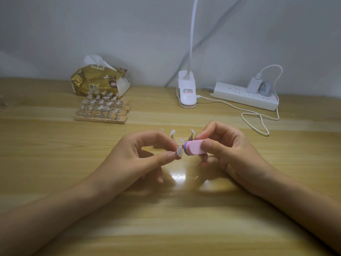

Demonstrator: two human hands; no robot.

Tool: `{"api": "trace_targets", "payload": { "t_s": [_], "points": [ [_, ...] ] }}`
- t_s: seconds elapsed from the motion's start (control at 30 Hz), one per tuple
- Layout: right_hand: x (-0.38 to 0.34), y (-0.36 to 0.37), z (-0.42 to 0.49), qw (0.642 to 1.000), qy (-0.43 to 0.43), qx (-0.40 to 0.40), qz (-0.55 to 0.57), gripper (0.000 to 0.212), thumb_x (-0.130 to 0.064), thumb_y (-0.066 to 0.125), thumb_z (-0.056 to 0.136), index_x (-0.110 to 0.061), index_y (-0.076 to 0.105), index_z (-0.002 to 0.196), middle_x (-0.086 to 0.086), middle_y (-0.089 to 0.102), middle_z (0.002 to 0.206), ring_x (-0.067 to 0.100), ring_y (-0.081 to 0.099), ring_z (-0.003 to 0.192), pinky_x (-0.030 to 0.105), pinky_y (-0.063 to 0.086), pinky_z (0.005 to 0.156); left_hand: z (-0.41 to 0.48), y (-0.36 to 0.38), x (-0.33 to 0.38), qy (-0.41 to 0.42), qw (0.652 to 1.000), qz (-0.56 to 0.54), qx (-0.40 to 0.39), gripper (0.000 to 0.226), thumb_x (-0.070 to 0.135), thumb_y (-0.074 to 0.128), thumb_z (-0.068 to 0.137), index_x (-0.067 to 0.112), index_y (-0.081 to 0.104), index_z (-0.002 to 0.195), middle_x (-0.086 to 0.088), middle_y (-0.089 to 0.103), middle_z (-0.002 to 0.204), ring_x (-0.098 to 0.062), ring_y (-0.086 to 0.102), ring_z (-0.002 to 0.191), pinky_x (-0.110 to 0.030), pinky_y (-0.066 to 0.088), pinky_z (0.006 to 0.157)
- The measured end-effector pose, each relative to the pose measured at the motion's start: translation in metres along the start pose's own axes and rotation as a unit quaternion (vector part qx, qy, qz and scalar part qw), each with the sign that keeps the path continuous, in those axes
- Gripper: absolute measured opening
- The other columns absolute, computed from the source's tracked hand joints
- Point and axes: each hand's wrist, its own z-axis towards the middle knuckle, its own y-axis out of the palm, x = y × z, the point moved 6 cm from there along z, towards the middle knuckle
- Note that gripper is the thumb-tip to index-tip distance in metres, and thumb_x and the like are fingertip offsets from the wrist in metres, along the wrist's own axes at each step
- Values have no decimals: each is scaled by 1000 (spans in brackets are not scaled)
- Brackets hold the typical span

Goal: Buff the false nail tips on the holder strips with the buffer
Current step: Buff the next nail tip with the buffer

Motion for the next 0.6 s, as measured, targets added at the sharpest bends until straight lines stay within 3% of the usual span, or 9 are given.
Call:
{"api": "trace_targets", "payload": {
  "t_s": [0.23,0.4,0.5,0.53,0.6],
  "points": [
    [-2,9,2,999,-11,-20,-41,14,-8,74,78,-20,71,74,1,69,79,10,60,60,20,56,58,1,3,0,4,1000,9,4,8,29,75,77,24,69,77,11,68,74,-12,53,42,-12,38,44],
    [3,13,2,999,1,-26,-40,13,-8,76,78,-19,71,75,2,71,83,13,64,65,22,57,61,1,0,-3,1,1000,25,12,24,44,76,71,23,66,77,2,64,66,-12,48,41,-16,34,44],
    [2,9,3,999,1,-1,-50,13,-9,80,75,-20,72,74,2,73,84,15,65,70,21,57,62,1,-1,-5,-9,999,36,18,25,44,77,71,23,66,78,-26,60,68,-15,45,41,-20,30,44],
    [2,8,3,999,2,8,-46,10,-11,78,75,-19,72,74,2,73,83,14,64,68,22,57,62,1,-1,-5,-11,999,35,19,21,40,78,73,22,66,78,-27,61,73,-16,44,41,-20,30,44],
    [2,11,2,999,-1,-3,-48,11,-8,79,78,-17,72,75,1,73,83,14,65,67,22,57,61,1,0,-4,-6,999,38,16,15,33,74,75,22,65,76,-7,66,70,-12,45,39,-18,31,41]
  ]
}}
